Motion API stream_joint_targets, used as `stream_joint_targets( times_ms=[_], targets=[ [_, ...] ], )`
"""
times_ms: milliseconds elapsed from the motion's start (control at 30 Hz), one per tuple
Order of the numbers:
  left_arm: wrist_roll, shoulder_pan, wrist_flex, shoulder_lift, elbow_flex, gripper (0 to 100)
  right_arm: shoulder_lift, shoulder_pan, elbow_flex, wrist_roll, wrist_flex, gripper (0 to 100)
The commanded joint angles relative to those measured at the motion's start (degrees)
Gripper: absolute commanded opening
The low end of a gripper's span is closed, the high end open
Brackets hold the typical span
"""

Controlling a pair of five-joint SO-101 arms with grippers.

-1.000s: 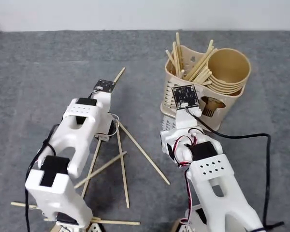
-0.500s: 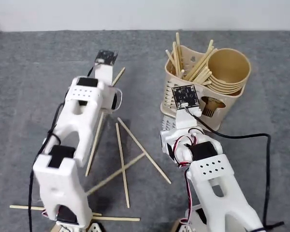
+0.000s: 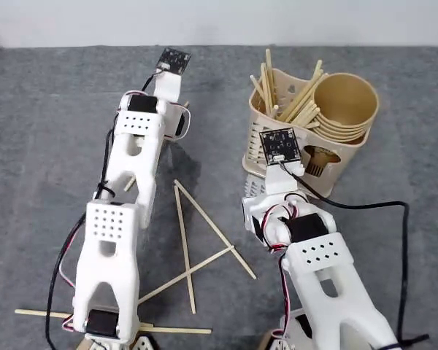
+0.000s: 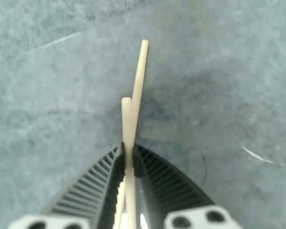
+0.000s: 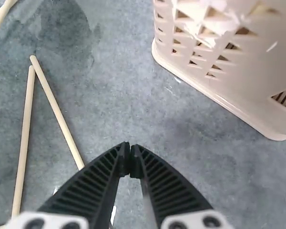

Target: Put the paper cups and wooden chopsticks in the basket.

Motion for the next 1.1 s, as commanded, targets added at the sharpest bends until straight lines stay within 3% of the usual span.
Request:
stream_joint_targets(
  times_ms=[0, 100, 267, 700, 867, 1067],
  targets=[
    [-0.6, -0.9, 7.4, 3.2, -15.8, 13, -1.0, 0.3, -0.4, -0.5, -0.7, 0.9],
    [-0.6, -1.7, 16.0, 6.8, -25.5, 24, -0.9, 0.3, -0.4, -0.5, -0.7, 0.9],
    [-5.1, -2.5, 25.0, 11.2, -35.9, 25, -0.9, 0.3, -0.4, -0.5, -0.8, 0.9],
    [-11.3, -5.2, 25.8, 20.0, -36.4, 25, -0.9, 0.2, -0.4, -0.5, -0.6, 0.9],
    [-12.0, -4.7, 25.8, 21.5, -36.1, 16, -0.9, 0.2, -0.4, -0.5, -0.6, 0.9],
    [-18.3, -2.8, 25.7, 21.9, -33.4, 4, -1.0, 0.2, -0.4, -0.5, -0.5, 0.9]
  ],
)
